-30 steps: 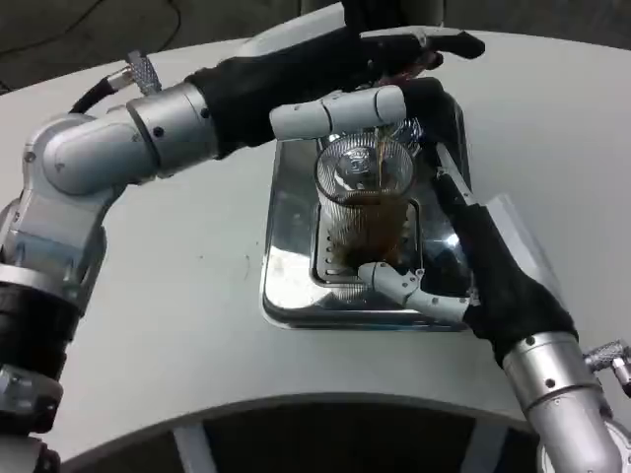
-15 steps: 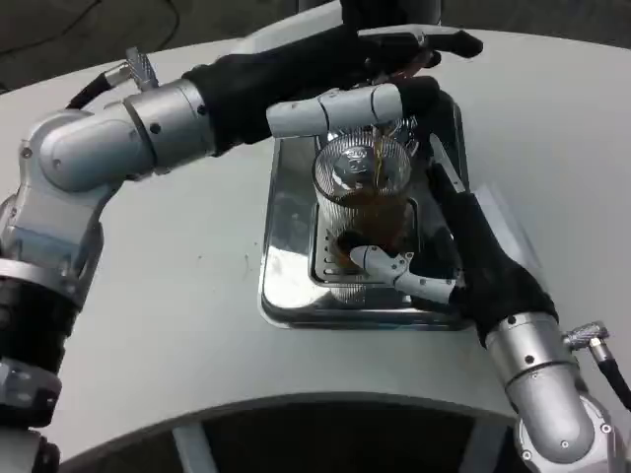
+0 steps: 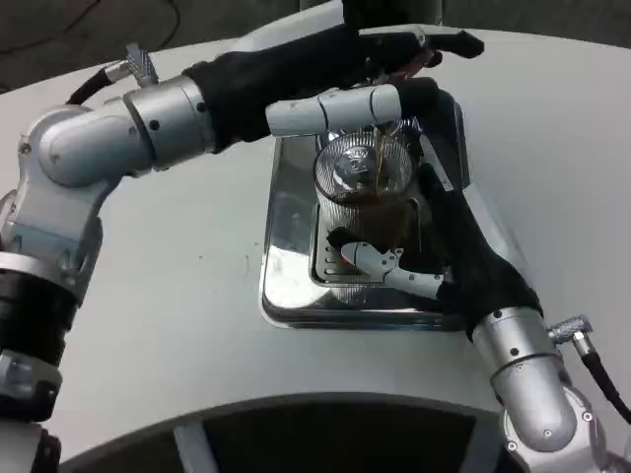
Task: Grasp the cup under the faucet to collect the drink, then remove the cup.
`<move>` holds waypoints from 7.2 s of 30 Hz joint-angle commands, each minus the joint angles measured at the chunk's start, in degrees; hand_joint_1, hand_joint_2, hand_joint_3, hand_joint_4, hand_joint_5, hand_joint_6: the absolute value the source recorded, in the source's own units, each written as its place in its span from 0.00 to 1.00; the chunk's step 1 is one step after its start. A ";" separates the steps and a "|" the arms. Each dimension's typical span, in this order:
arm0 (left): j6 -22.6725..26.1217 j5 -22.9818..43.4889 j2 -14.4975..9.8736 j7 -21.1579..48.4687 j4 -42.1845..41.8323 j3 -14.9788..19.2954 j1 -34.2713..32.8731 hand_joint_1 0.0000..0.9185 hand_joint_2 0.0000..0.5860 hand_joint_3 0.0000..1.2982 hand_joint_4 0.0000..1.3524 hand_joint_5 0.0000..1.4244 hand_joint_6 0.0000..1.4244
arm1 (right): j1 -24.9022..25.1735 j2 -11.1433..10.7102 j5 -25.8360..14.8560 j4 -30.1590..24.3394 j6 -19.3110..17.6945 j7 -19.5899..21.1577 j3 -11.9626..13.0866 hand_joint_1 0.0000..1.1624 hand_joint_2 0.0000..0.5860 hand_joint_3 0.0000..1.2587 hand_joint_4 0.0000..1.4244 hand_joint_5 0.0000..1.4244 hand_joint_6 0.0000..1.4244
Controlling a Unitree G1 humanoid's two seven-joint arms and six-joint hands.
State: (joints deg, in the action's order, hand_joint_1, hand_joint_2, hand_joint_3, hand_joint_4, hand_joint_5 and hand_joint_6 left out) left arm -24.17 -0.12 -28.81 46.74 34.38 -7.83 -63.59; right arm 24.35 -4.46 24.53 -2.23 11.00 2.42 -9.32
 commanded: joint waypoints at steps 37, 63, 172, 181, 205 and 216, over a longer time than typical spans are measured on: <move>-0.67 -2.44 -0.47 2.25 3.93 -1.71 0.14 0.00 0.21 0.12 0.03 0.05 0.04 | 5.55 2.53 -2.54 9.74 -2.51 5.07 0.16 0.63 0.39 0.00 0.00 0.03 0.00; -4.37 -3.57 -1.22 2.44 8.00 -2.23 -0.52 0.00 0.21 0.12 0.03 0.05 0.04 | 8.90 5.77 -4.72 18.34 -5.80 10.07 -0.10 0.63 0.39 0.08 0.10 0.12 0.04; 6.52 20.24 -8.08 -4.22 -39.74 27.97 49.52 0.00 0.20 0.18 0.17 0.21 0.20 | -4.50 8.66 -0.76 0.78 -10.57 20.55 -0.17 0.73 0.30 0.61 0.63 0.73 0.69; 5.53 18.25 -7.89 -6.19 -40.23 27.48 53.80 0.00 0.20 0.18 0.17 0.21 0.20 | -7.88 7.52 -0.21 -4.92 -9.95 18.10 -0.19 0.73 0.30 0.64 0.64 0.76 0.73; 0.21 6.49 -9.32 -11.15 -39.94 26.82 60.26 0.00 0.22 0.15 0.11 0.13 0.11 | -18.14 7.15 2.41 -19.64 -9.12 12.06 -2.01 0.74 0.29 0.68 0.69 0.80 0.80; -1.59 0.42 -11.04 -13.19 -41.87 27.46 62.72 0.00 0.22 0.09 0.00 0.03 0.06 | -23.06 7.10 1.65 -26.33 -8.31 7.58 -3.88 0.74 0.27 0.71 0.71 0.82 0.83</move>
State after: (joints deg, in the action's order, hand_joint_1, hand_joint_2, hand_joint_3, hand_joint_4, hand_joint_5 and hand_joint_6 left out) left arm -24.16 2.00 -38.43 34.42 -6.12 19.20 -2.76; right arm 2.62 2.13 26.88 -25.46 2.97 11.02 -12.09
